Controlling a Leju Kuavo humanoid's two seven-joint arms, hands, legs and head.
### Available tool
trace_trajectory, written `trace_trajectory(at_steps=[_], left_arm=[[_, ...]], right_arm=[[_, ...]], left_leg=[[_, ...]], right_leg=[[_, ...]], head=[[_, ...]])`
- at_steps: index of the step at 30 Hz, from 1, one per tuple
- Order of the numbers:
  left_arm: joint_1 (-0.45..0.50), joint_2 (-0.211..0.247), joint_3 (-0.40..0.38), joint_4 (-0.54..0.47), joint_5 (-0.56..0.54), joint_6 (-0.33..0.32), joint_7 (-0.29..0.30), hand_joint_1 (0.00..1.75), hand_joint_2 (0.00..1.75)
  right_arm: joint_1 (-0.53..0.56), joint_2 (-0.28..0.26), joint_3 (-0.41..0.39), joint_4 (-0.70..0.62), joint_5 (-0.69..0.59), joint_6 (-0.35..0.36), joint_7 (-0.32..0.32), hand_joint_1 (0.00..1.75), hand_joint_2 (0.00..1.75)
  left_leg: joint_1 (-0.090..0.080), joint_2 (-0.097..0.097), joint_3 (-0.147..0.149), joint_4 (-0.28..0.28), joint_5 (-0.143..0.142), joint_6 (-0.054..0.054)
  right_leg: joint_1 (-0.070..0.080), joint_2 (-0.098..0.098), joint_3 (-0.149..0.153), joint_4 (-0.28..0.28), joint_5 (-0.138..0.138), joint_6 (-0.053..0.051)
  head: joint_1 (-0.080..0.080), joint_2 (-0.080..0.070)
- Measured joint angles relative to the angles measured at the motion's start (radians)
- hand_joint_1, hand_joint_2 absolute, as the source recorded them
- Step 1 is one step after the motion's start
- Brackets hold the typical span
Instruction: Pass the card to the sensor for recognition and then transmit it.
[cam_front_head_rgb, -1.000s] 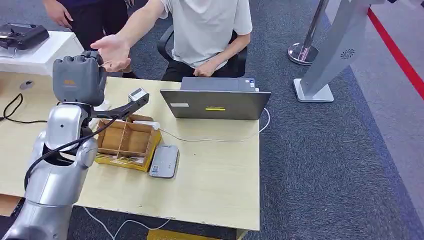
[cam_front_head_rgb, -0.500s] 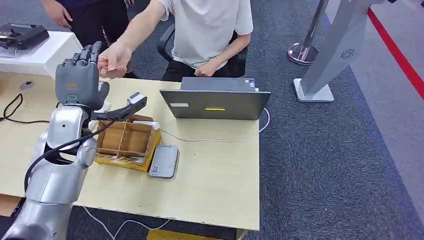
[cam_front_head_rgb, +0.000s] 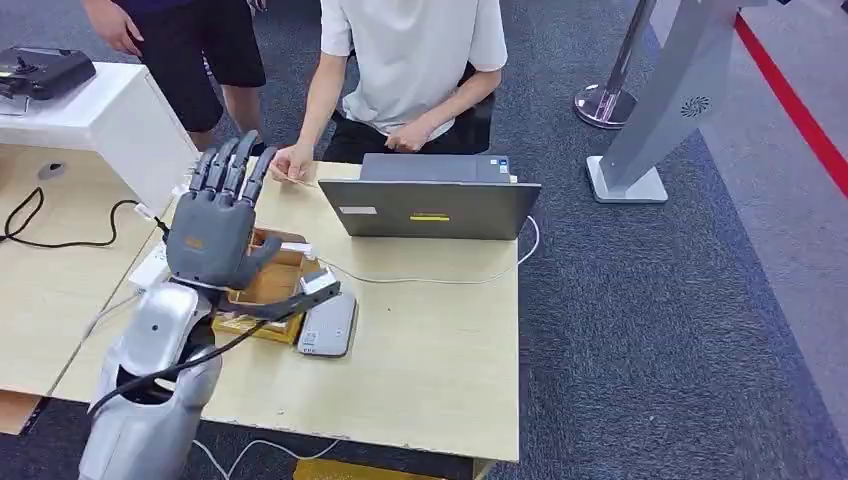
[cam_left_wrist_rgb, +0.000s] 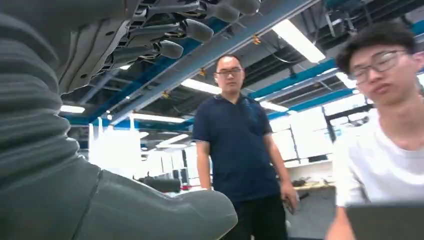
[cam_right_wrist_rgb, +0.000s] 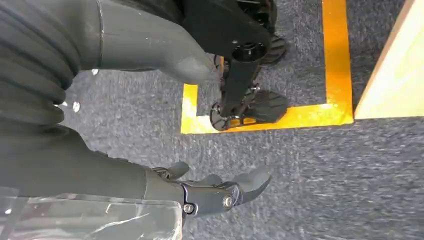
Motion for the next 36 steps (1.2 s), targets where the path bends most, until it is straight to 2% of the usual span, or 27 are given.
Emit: trace_trajectory(at_steps=[6,9,12,15,23,29,36], left_arm=[[0.2,0.005,-0.023,-0.106,0.054,0.043,-0.016,0.0,1.75],[0.277,0.017,-0.021,-0.12,0.083,0.036,-0.017,0.0,1.75],[0.325,0.024,0.0,-0.119,0.102,0.002,-0.019,0.0,1.75],[0.344,0.024,0.029,-0.103,0.103,-0.04,-0.01,0.0,1.75],[0.347,0.014,0.136,-0.024,0.09,-0.083,0.012,0.0,1.75],[0.338,-0.002,0.212,0.03,0.078,-0.09,0.014,0.0,1.75],[0.323,-0.02,0.264,0.073,0.062,-0.089,0.005,0.0,1.75]], right_arm=[[0.013,0.0,-0.047,0.0,-0.033,-0.013,-0.008,0.0,1.75],[0.016,0.0,-0.065,0.0,-0.032,-0.017,-0.007,0.0,1.75],[0.016,0.0,-0.076,0.0,-0.024,-0.017,-0.007,0.0,1.75],[0.015,0.0,-0.086,0.0,-0.012,-0.013,-0.007,0.0,1.75],[0.015,0.0,-0.091,-0.001,0.023,-0.009,-0.007,0.0,1.75],[0.014,0.0,-0.091,-0.001,0.038,-0.007,-0.002,0.0,1.75],[0.014,0.0,-0.091,-0.001,0.05,0.0,0.005,0.0,1.75]], left_leg=[[0.0,0.0,0.0,-0.001,0.0,0.0],[0.0,0.0,0.0,-0.001,0.0,0.0],[0.0,0.0,0.0,-0.001,0.0,0.0],[0.0,-0.001,0.0,-0.001,0.0,0.0],[0.0,-0.001,0.0,-0.001,0.0,0.0],[0.0,-0.001,0.0,-0.001,0.0,0.0],[0.0,-0.001,0.0,-0.001,0.0,0.0]], right_leg=[[0.0,0.0,0.0,0.0,-0.001,-0.001],[0.0,-0.001,0.0,0.0,-0.001,-0.001],[0.0,-0.001,0.0,0.0,-0.001,0.0],[0.0,-0.002,0.0,0.0,-0.001,0.0],[0.0,-0.002,0.0,0.0,0.0,0.0],[0.0,-0.001,0.0,0.0,0.0,0.0],[0.0,-0.002,0.0,0.0,0.0,0.0]], head=[[0.0,0.0],[0.0,0.0],[0.0,0.0],[0.0,0.0],[0.0,0.0],[0.0,0.0],[0.0,0.0]])
